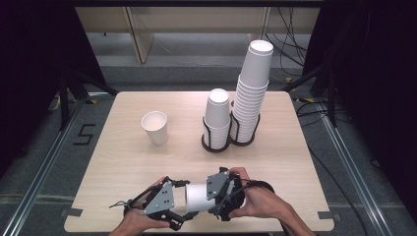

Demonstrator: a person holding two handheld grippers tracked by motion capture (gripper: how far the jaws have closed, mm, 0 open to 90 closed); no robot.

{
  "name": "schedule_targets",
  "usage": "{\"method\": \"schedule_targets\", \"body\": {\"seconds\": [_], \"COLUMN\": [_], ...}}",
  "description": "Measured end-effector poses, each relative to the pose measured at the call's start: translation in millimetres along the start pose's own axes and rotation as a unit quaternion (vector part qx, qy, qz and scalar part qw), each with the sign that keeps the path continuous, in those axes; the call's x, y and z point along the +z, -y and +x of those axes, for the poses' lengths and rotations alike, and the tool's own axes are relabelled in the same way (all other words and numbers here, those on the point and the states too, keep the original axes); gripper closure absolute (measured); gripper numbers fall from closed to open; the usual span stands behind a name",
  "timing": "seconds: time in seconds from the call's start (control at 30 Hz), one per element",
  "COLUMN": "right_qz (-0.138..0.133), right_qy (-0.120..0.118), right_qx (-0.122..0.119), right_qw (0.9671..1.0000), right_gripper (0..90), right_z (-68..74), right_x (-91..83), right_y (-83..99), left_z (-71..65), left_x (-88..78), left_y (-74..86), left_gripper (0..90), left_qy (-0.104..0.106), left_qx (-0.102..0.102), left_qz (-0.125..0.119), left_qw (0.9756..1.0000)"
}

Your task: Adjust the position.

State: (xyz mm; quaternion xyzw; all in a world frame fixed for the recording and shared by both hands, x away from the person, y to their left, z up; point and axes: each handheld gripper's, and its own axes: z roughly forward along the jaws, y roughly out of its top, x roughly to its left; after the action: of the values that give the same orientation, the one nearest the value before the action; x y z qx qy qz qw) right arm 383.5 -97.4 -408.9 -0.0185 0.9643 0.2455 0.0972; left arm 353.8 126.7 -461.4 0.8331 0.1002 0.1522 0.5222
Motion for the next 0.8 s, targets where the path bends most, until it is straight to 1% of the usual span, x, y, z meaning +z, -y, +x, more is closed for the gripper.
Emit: {"method": "schedule_targets", "body": {"seconds": [0.03,0.07,0.1,0.13,0.17,0.2,0.23,0.27,0.3,0.33,0.37,0.4,0.43,0.47,0.5,0.53,0.57,0.6,0.63,0.67,0.7,0.73,0.77,0.8], "right_qz": [-0.001,-0.006,-0.003,0.001,0.006,0.014,0.016,0.016,0.007,0.008,0.009,0.013,-0.003,-0.001,-0.018,-0.022,-0.039,-0.059,-0.077,-0.091,-0.103,-0.114,-0.129,-0.143], "right_qy": [0.004,0.003,0.002,0.006,0.007,0.011,0.005,0.004,0.002,0.002,0.0,-0.005,-0.016,-0.012,-0.019,-0.024,-0.033,-0.042,-0.044,-0.051,-0.05,-0.049,-0.053,-0.054], "right_qx": [-0.02,-0.03,-0.032,-0.037,-0.035,-0.019,-0.021,-0.026,-0.039,-0.039,-0.031,-0.011,-0.032,-0.017,-0.027,-0.011,0.0,-0.002,0.001,0.01,0.014,0.028,0.038,0.044], "right_qw": [0.9998,0.9995,0.9995,0.9993,0.9993,0.9997,0.9996,0.9995,0.9992,0.9992,0.9995,0.9998,0.9993,0.9998,0.9993,0.9994,0.9987,0.9973,0.9961,0.9945,0.9933,0.9919,0.9894,0.9872], "right_gripper": [16.6,16.9,16.9,16.9,17.0,17.7,17.5,17.6,18.3,20.5,20.7,20.7,20.7,20.8,20.8,20.8,20.9,21.0,21.1,21.1,21.1,21.2,21.2,21.2], "right_z": [-1.4,-1.1,-0.2,0.5,0.9,3.3,3.6,3.0,1.6,1.3,1.1,2.6,-0.8,0.4,-2.9,-2.9,-5.3,-9.0,-12.3,-14.4,-17.0,-18.2,-19.9,-22.0], "right_x": [2.4,4.8,6.0,8.3,9.8,10.4,12.1,13.6,16.2,17.5,17.7,16.7,17.9,16.1,16.2,14.7,13.1,13.2,12.9,11.5,10.0,7.5,6.0,4.9], "right_y": [-1.3,-2.9,-4.1,-5.6,-6.4,-6.3,-6.6,-6.6,-6.5,-5.9,-5.0,-3.7,-3.1,-1.9,-0.6,0.8,2.9,5.0,7.6,10.3,12.7,14.7,16.3,17.8], "left_z": [-1.1,-1.5,-1.6,-1.8,-1.9,-1.8,-2.2,-2.3,-2.1,-2.1,-1.5,-0.5,0.4,1.0,2.1,3.0,3.9,5.3,7.4,8.7,10.1,11.7,12.5,13.4], "left_x": [0.7,1.0,0.5,0.3,0.0,-0.3,-0.4,-0.5,-0.5,-0.1,0.1,0.2,-0.2,-0.1,-0.6,-0.3,-1.1,-1.8,-3.2,-3.1,-3.7,-5.5,-5.4,-5.3], "left_y": [-0.4,-0.7,-1.7,-2.1,-2.5,-2.8,-2.8,-2.8,-2.5,-2.1,-1.6,-0.8,-0.1,1.2,1.7,2.5,2.5,2.8,3.5,4.8,6.0,6.8,7.3,7.6], "left_gripper": [12.3,12.3,12.3,12.3,12.3,12.3,12.3,12.3,12.3,12.1,11.7,11.0,10.1,9.4,8.2,7.6,6.9,5.3,3.0,1.0,1.3,2.7,3.2,3.1], "left_qy": [0.0,0.0,0.0,0.0,-0.001,0.0,0.001,0.001,0.002,0.003,0.006,0.011,0.01,0.011,0.01,0.006,0.0,-0.004,-0.007,-0.006,-0.005,-0.006,-0.006,-0.006], "left_qx": [0.0,0.001,0.004,0.004,0.004,0.005,0.003,0.003,0.004,0.003,-0.001,-0.007,-0.01,-0.025,-0.032,-0.045,-0.052,-0.06,-0.069,-0.084,-0.095,-0.103,-0.118,-0.128], "left_qz": [-0.002,-0.003,0.001,0.001,0.0,-0.001,-0.003,-0.003,0.0,0.0,-0.002,-0.007,-0.01,-0.027,-0.033,-0.049,-0.055,-0.061,-0.063,-0.077,-0.086,-0.086,-0.095,-0.101], "left_qw": [1.0,1.0,1.0,1.0,1.0,1.0,1.0,1.0,1.0,1.0,1.0,0.9999,0.9999,0.9993,0.9989,0.9978,0.9971,0.9963,0.9956,0.9935,0.9918,0.9909,0.9885,0.9866]}}
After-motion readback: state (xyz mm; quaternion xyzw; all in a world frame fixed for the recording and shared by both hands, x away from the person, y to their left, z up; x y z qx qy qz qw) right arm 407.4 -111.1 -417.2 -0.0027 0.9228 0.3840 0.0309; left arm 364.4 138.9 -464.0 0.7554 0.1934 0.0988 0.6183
